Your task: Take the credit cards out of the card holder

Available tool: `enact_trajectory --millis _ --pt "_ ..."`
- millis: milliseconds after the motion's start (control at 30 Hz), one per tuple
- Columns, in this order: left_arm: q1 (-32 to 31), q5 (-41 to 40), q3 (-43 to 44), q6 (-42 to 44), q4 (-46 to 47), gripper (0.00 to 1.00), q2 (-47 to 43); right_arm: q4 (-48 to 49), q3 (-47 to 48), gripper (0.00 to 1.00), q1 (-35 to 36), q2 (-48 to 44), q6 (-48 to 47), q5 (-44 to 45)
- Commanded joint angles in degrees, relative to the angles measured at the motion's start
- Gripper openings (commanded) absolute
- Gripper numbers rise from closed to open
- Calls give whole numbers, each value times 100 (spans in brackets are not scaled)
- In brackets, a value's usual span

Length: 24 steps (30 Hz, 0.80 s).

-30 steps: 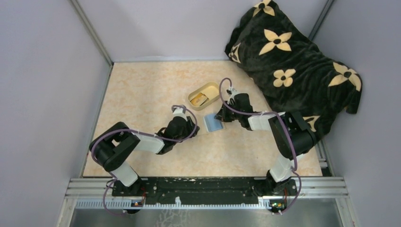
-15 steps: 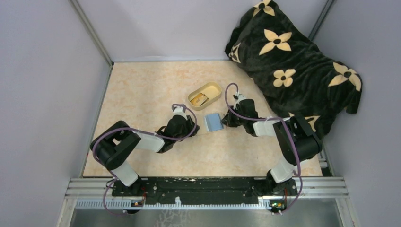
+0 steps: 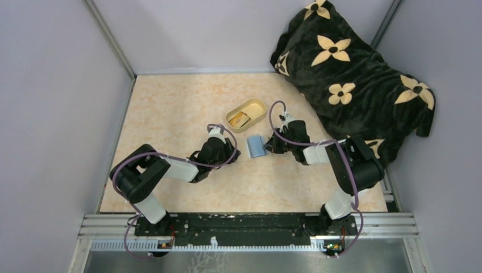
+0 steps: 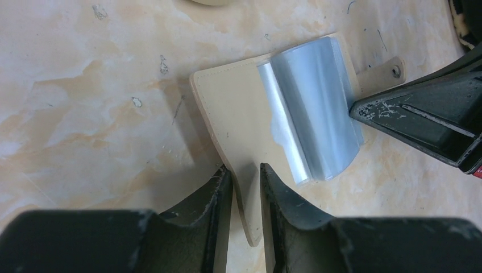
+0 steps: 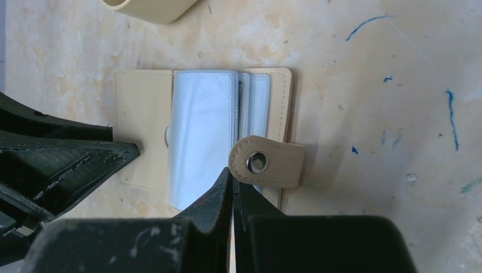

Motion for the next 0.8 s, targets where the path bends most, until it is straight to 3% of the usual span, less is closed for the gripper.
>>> enact_trajectory --millis 0,533,767 --pt "2 210 -59 175 -834 32 333 174 14 0 297 205 -13 -235" --pt "2 230 -118 188 -903 32 171 230 320 0 592 411 4 -380" --pt "-39 -156 -223 347 -2158 37 -1306 203 306 0 592 485 17 -348"
